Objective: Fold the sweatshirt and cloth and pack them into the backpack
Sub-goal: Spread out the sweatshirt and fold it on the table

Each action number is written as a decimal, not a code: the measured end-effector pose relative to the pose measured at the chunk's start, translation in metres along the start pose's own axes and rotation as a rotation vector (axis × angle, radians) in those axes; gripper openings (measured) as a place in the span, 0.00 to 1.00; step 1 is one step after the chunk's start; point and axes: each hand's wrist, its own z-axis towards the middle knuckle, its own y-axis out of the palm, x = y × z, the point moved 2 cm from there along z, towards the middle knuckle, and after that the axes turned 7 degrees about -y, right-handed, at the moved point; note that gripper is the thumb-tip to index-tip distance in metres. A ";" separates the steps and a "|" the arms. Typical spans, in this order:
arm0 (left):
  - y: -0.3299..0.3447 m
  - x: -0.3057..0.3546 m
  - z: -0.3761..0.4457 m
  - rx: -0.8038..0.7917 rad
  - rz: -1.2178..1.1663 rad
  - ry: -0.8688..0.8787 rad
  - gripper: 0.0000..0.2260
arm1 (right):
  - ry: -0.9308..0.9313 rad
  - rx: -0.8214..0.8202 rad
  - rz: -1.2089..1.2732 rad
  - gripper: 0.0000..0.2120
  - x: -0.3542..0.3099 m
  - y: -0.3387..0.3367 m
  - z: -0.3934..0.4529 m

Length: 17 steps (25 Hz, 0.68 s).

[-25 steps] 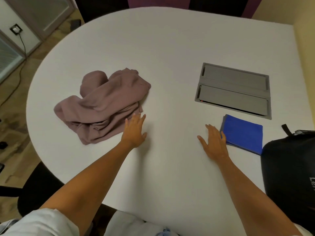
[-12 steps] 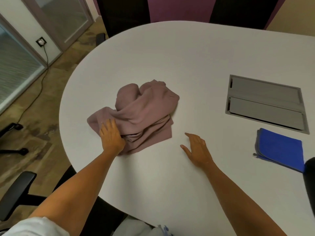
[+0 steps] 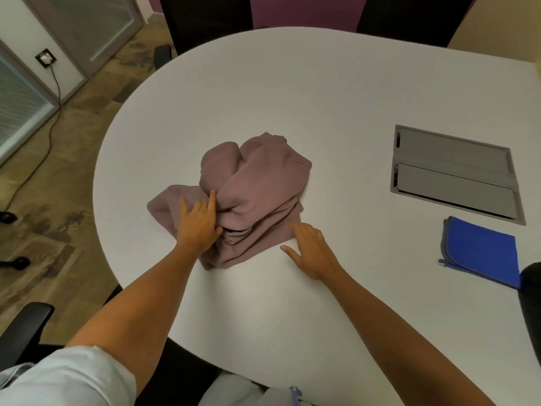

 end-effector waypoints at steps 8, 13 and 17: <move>-0.017 0.021 0.006 -0.250 -0.825 0.027 0.12 | 0.008 -0.038 0.147 0.30 -0.014 0.001 0.005; -0.065 0.068 0.012 -0.357 -1.111 -0.050 0.16 | 0.283 0.085 0.341 0.32 -0.004 -0.023 0.005; -0.098 0.115 0.012 -0.372 -1.311 -0.202 0.20 | 0.423 0.283 0.418 0.26 0.021 -0.057 -0.012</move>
